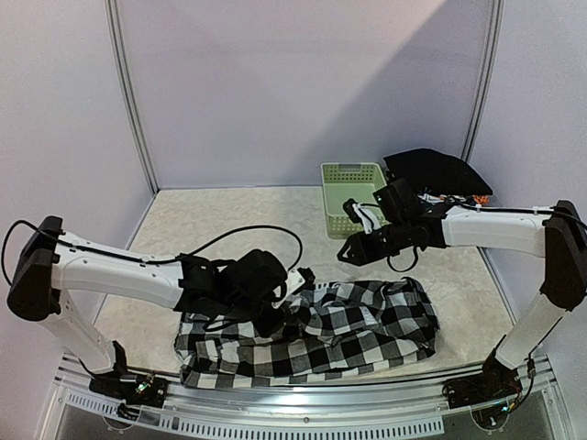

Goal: Fold and stack the mixed laundry pile
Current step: Adjust the rectangle-folded shirt at the center of the board.

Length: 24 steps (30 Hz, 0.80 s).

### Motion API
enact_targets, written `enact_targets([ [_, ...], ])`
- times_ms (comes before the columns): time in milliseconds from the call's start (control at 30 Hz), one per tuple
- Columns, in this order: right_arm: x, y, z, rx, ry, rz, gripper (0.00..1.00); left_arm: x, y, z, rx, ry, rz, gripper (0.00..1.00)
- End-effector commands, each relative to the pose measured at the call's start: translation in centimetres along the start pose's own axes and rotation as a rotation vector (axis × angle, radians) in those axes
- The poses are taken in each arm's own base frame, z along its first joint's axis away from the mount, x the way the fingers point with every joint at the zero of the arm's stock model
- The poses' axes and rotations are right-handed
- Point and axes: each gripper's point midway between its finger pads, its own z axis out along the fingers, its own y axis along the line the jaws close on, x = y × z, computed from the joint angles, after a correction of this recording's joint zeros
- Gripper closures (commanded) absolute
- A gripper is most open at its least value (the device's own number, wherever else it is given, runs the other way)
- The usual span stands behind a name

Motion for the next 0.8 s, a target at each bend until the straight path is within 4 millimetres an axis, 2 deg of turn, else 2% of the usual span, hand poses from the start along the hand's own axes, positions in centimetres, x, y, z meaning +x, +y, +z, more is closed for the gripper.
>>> enact_targets([
  [0,1.4,0.0,-1.0,0.008,-0.020,0.031,0.69,-0.9,-0.8,-3.4,-0.059,0.087,0.010,1.00],
  [100,3.7,-0.9,-0.7,0.031,0.021,0.045,0.71,-2.9,-0.8,-6.3,-0.071,0.061,-0.023,1.00],
  [200,5.0,-2.8,-0.9,0.116,0.019,0.091,0.66,-4.8,-0.5,-8.9,-0.063,0.004,-0.059,1.00],
  [267,5.8,-3.8,-1.4,0.162,0.008,0.136,0.64,-5.3,-0.1,-9.9,-0.075,-0.013,-0.068,1.00],
  [400,7.0,-4.6,-2.2,0.189,-0.011,0.197,0.62,-5.3,0.1,-10.0,-0.088,-0.010,-0.078,1.00],
  [533,8.6,-6.1,-2.2,0.236,0.002,0.253,0.62,-5.2,0.3,-9.6,-0.104,-0.009,-0.082,1.00],
  [767,10.3,-7.2,-2.2,0.288,0.026,0.311,0.59,-5.0,0.5,-9.1,-0.121,-0.009,-0.083,1.00],
])
